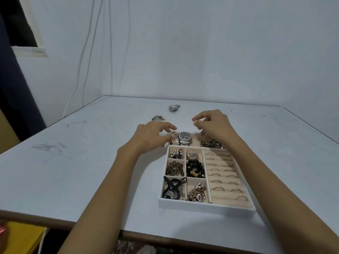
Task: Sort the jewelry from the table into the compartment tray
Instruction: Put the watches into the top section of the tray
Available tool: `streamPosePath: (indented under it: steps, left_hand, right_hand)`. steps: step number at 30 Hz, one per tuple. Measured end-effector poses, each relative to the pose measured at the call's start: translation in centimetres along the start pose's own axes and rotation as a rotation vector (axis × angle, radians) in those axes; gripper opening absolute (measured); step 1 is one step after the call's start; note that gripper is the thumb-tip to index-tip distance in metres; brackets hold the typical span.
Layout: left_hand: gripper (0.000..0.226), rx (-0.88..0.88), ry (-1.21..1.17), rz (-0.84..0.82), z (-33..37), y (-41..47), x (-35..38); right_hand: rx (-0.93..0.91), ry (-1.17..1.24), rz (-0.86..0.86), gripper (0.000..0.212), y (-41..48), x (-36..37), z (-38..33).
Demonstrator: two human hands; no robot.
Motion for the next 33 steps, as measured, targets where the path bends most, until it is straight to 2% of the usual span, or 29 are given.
streamPosePath:
  steps: [2, 4, 7, 9, 13, 18, 21, 22, 24, 29, 33]
  left_hand:
    - [0.029, -0.031, -0.022, 0.043, -0.6, 0.1, 0.1]
    - [0.034, -0.056, 0.056, 0.037, -1.1, 0.2, 0.6]
    - [0.039, -0.021, 0.163, -0.065, -1.8, 0.3, 1.9]
    - [0.041, -0.011, 0.168, -0.1, -2.0, 0.4, 2.6]
    - [0.045, 0.001, 0.202, -0.154, -2.1, 0.7, 2.9]
    - [0.046, 0.016, 0.204, -0.198, -2.3, 1.3, 3.1]
    - [0.047, 0.01, 0.26, -0.219, -2.4, 1.8, 3.4]
    - [0.048, 0.014, 0.278, -0.226, -2.5, 2.0, 3.5]
    - [0.048, 0.017, 0.284, -0.225, -2.6, 2.1, 3.7]
    - [0.048, 0.022, 0.255, -0.195, -3.0, 2.1, 3.8]
    - [0.048, 0.025, 0.235, -0.164, -3.0, 2.0, 3.9]
  right_hand:
    - [-0.016, -0.047, 0.073, 0.016, 0.7, -0.9, 0.8]
    - [-0.012, -0.142, 0.068, 0.019, 1.0, -1.5, 1.9]
    - [0.027, -0.28, -0.096, 0.016, 1.3, -1.5, 3.6]
    - [0.031, -0.337, -0.146, 0.027, 1.3, -1.0, 4.1]
    - [-0.033, -0.319, -0.196, 0.033, 1.7, 0.1, 3.8]
    - [-0.031, -0.274, -0.361, 0.038, 3.2, 1.3, 2.8]
    - [0.002, -0.252, -0.442, 0.027, 4.8, 2.0, 2.3]
    - [-0.001, -0.258, -0.448, 0.019, 5.5, 2.4, 2.0]
    - [-0.008, -0.289, -0.424, 0.018, 7.1, 3.5, 1.7]
    - [-0.119, -0.608, -0.34, 0.045, 12.2, 6.6, 2.1]
    - [-0.24, -0.752, -0.325, 0.053, 15.0, 8.9, 2.3]
Point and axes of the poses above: each hand's wrist, its own y-axis towards the middle knuckle, its own x-axis out of the palm, z = x × y, the point moved 1 cm from there along y, towards the middle knuckle, and after that the axes turned 8 degrees about z, right-handed, at the moved point
